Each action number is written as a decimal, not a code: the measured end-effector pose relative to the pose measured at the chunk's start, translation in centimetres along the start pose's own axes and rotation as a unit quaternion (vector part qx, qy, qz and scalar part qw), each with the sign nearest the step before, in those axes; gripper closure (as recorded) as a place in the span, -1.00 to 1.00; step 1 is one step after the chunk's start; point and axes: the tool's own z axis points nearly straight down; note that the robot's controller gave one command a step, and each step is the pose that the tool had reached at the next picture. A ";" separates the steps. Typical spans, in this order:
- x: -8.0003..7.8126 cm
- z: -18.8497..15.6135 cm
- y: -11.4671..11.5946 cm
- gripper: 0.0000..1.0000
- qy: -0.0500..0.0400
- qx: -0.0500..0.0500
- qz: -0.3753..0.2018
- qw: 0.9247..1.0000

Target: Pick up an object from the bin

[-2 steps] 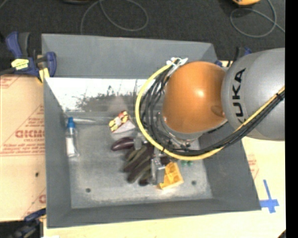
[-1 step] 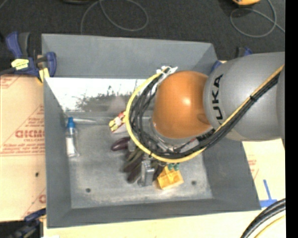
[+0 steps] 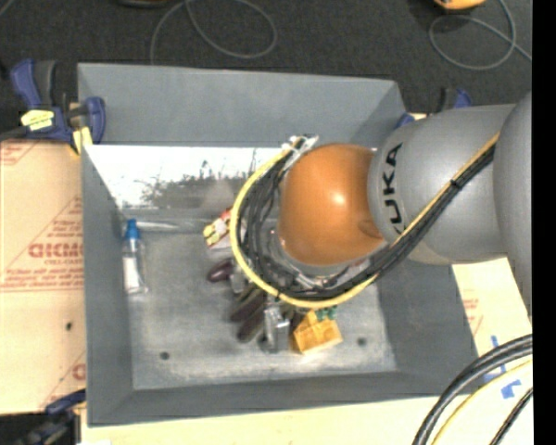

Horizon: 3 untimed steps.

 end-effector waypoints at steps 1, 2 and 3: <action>-0.3 1.9 -0.3 -1.00 -0.004 0.000 -0.051 0.999; -0.7 4.2 -1.3 -1.00 -0.001 0.001 -0.107 0.994; -0.6 6.6 -1.6 1.00 0.000 -0.001 -0.088 0.996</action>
Offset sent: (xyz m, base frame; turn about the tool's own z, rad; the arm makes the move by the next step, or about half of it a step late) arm 0.0101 -0.0124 -0.0472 -0.2214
